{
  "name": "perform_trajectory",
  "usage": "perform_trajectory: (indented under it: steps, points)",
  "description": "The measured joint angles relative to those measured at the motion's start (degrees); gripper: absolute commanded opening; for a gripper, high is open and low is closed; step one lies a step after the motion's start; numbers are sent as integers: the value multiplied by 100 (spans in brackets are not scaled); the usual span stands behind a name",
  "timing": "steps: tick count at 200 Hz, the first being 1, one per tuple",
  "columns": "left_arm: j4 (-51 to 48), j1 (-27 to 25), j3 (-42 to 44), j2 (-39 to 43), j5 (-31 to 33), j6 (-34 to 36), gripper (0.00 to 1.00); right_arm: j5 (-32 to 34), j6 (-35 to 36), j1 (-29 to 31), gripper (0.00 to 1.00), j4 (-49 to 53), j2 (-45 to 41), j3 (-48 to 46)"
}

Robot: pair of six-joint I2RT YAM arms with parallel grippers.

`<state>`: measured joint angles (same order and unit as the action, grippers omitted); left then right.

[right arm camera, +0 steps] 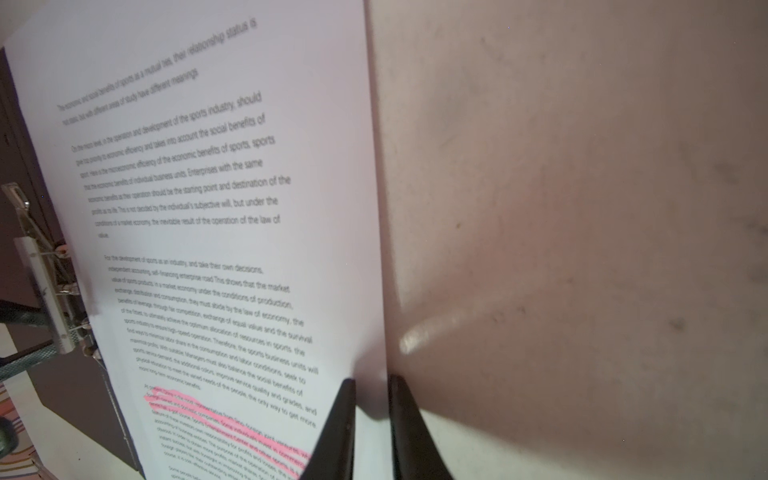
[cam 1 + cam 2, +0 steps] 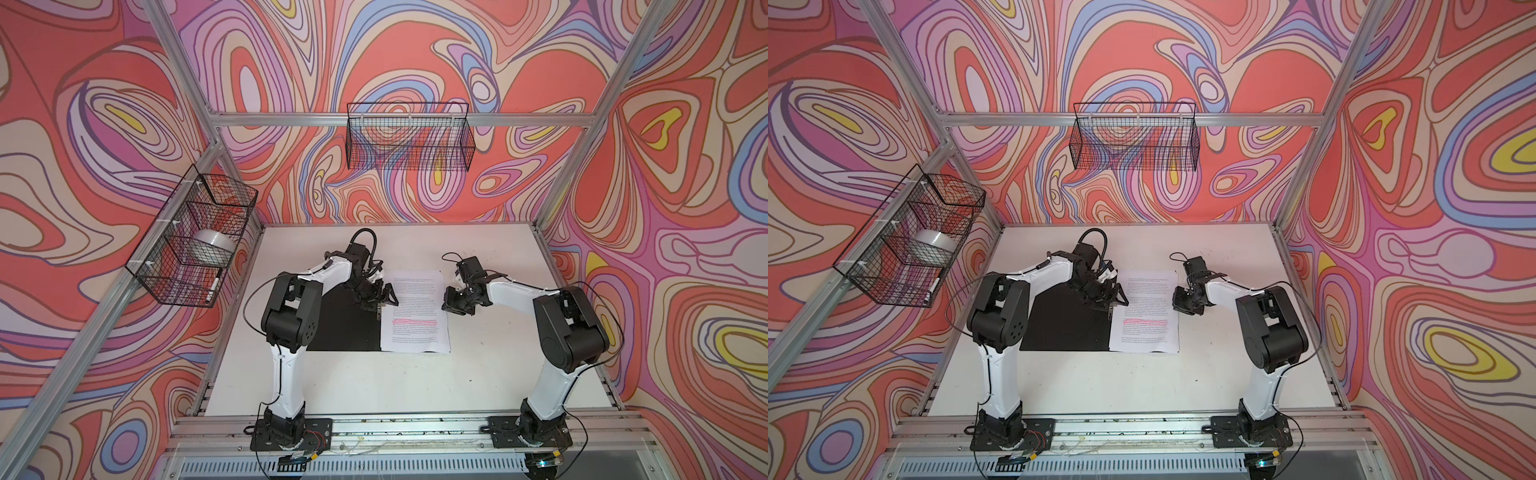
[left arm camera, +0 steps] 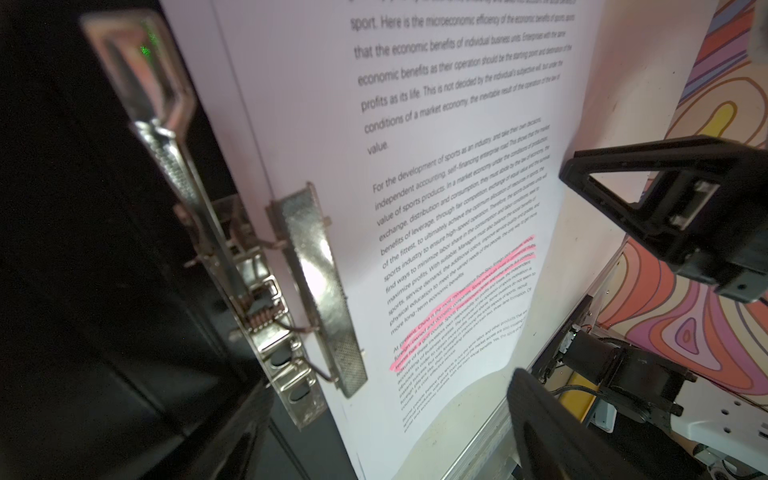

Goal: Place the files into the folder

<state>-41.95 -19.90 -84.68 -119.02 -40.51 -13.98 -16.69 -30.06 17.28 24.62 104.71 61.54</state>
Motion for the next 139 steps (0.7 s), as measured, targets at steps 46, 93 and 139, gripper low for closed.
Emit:
perform_trajectory:
  steps: [46, 93, 139]
  points:
    - [0, -11, 0, 0, 0, 0, 89, 39, 24, 0, 20, -42, 0, 2]
    - [0, -13, 0, 0, 0, 0, 89, 39, 50, 0, 19, -44, 0, 15]
    - [0, -42, 0, 0, -11, 0, 89, 39, 68, 0, 19, -61, 0, 120]
